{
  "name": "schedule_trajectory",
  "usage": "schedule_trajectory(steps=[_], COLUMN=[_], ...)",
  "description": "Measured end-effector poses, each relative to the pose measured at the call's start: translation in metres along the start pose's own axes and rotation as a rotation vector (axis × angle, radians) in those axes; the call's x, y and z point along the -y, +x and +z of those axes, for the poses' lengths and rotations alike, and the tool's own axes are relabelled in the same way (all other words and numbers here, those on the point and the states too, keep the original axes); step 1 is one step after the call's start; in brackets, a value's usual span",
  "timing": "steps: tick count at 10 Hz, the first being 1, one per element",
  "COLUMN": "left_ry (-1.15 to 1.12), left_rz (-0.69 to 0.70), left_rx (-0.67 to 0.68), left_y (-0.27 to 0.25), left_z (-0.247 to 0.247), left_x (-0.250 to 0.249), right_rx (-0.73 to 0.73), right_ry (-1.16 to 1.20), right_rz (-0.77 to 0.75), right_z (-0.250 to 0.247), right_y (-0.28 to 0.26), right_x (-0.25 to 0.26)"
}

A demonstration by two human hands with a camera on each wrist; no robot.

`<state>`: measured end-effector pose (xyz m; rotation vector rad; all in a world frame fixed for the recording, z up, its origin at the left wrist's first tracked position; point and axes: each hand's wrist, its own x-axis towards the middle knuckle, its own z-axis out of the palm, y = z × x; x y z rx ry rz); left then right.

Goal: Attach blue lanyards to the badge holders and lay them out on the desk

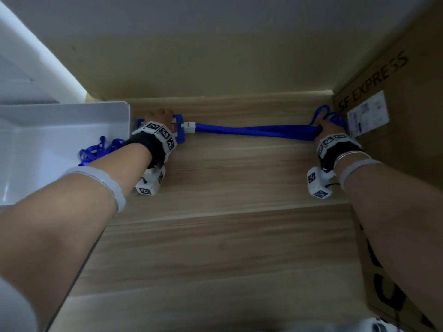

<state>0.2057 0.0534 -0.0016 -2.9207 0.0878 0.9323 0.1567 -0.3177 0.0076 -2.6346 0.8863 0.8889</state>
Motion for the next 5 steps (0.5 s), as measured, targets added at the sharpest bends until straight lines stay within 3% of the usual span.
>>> schedule_trajectory(steps=[3, 5], left_ry=[-0.108, -0.19], left_rz=[-0.015, 0.038], left_rx=[-0.048, -0.155], left_y=[-0.008, -0.031], left_z=[0.003, 0.001], left_x=[0.003, -0.006], right_rx=[-0.046, -0.186], right_ry=[-0.06, 0.025], right_rz=[-0.083, -0.233], right_z=[-0.01, -0.005], right_y=[-0.01, -0.029], right_x=[0.008, 0.03])
